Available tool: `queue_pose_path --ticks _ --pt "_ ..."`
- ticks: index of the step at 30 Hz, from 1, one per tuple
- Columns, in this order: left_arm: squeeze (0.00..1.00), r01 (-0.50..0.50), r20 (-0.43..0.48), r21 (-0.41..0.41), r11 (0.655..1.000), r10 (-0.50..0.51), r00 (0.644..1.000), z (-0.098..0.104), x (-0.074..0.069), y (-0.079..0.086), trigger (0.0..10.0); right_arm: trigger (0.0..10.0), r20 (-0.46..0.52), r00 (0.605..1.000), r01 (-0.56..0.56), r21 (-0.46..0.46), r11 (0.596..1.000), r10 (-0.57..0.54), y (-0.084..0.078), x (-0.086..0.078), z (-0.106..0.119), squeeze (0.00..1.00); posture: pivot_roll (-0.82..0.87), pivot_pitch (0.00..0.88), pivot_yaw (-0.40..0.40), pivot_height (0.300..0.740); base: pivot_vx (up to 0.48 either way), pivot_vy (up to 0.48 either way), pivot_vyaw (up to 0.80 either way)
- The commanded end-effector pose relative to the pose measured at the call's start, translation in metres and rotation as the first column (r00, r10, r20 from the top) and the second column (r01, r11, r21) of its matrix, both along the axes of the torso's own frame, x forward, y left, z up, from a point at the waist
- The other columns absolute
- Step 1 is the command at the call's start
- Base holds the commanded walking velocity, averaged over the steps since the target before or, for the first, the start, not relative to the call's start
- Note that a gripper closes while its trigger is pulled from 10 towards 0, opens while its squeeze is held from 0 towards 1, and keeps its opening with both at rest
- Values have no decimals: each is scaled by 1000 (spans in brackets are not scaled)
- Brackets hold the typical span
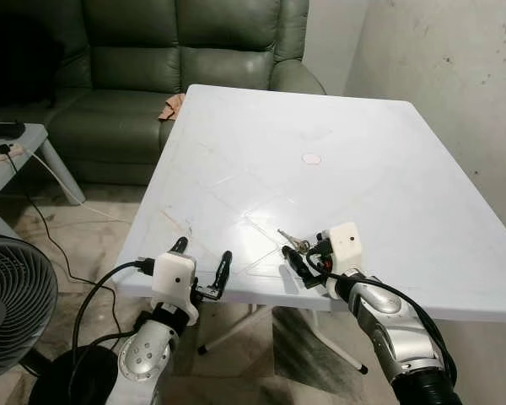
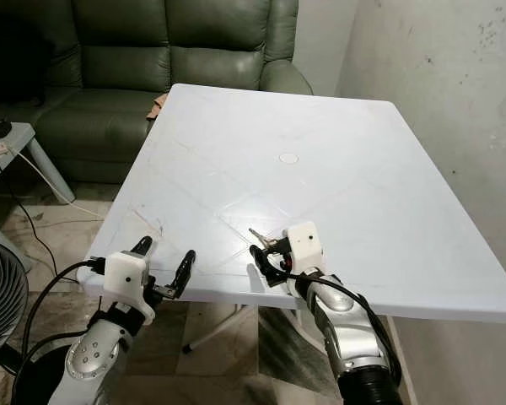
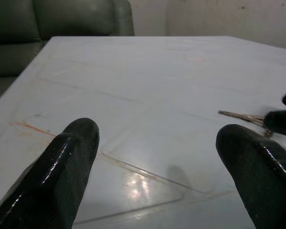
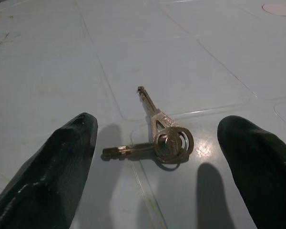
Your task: Hang keys on a hook
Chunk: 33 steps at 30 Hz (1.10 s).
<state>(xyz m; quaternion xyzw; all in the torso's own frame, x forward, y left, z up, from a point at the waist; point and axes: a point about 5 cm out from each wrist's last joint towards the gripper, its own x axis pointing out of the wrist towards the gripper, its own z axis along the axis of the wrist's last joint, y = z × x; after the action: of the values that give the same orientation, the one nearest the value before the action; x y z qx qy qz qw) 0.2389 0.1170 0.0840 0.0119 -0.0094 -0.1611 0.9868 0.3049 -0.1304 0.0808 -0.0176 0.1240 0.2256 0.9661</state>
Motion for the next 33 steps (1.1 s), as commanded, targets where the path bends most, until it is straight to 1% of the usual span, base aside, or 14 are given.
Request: queue_pose_path --ticks 1,4,7,8,12,17,24,25,27,28,29,31,32,33 --pt "0 29 -5 18 999 -29 1000 -1 -3 -5 10000 10000 0 1000 -11 -9 1000 11 4 4 2 0 37 46 -42 732 0 0 0" --pt "0 39 -13 9 999 -39 999 -2 -6 -8 10000 10000 3 1000 -9 -10 1000 9 4 5 4 0 35 47 -42 732 0 0 0" --pt "0 40 -14 8 999 -40 999 -2 -7 -8 10000 10000 0 1000 -9 -5 1000 9 3 5 4 0 35 45 -42 732 0 0 0" --pt "0 40 -14 10 999 -40 999 -2 -6 -8 10000 10000 -8 1000 -8 14 1000 8 4 5 4 0 36 44 -43 732 0 0 0" --pt "0 40 -13 9 999 -40 999 -1 -6 -8 10000 10000 -14 1000 -9 11 1000 9 4 5 3 0 38 42 -43 732 0 0 0" --pt "0 38 -10 9 999 -38 999 -1 -6 -7 10000 10000 -28 1000 -13 -3 1000 13 7 4 1 0 39 42 -45 732 0 0 0" --pt "0 33 -10 6 999 -33 999 0 -6 -7 10000 10000 -58 998 -15 -39 999 13 1 1 -4 0 38 51 -45 732 0 0 0" --pt "0 31 -11 6 999 -31 999 0 -6 -7 10000 9647 -64 998 -16 -45 999 13 0 1 -5 0 38 52 -46 732 0 0 0" --pt "0 30 -11 5 1000 -30 1000 0 -5 -7 10000 9490 -67 998 -18 -50 999 14 -1 1 -5 0 36 55 -46 732 0 0 0" --pt "0 28 -11 4 1000 -28 1000 0 -5 -7 10000 7333 -68 998 -18 -51 999 15 -2 1 -5 0 35 55 -46 732 0 0 0" --pt "0 27 -11 2 1000 -27 1000 1 -5 -7 10000 5686 -67 998 -18 -51 999 15 -2 1 -5 0 34 56 -46 732 0 0 0" --pt "0 26 -11 2 1000 -26 1000 1 -4 -7 10000 4353 -65 998 -18 -51 999 15 -2 1 -4 0 33 57 -46 732 0 0 0" --pt "0 25 -10 2 1000 -25 1000 1 -4 -7 10000 3098 -65 998 -14 -51 999 11 -3 2 -4 0 33 58 -46 732 0 0 0" --pt "0 25 -10 1 1000 -24 1000 1 -4 -7 10000 3451 -66 998 -11 -49 999 8 -3 2 -4 0 33 59 -46 732 0 0 0"
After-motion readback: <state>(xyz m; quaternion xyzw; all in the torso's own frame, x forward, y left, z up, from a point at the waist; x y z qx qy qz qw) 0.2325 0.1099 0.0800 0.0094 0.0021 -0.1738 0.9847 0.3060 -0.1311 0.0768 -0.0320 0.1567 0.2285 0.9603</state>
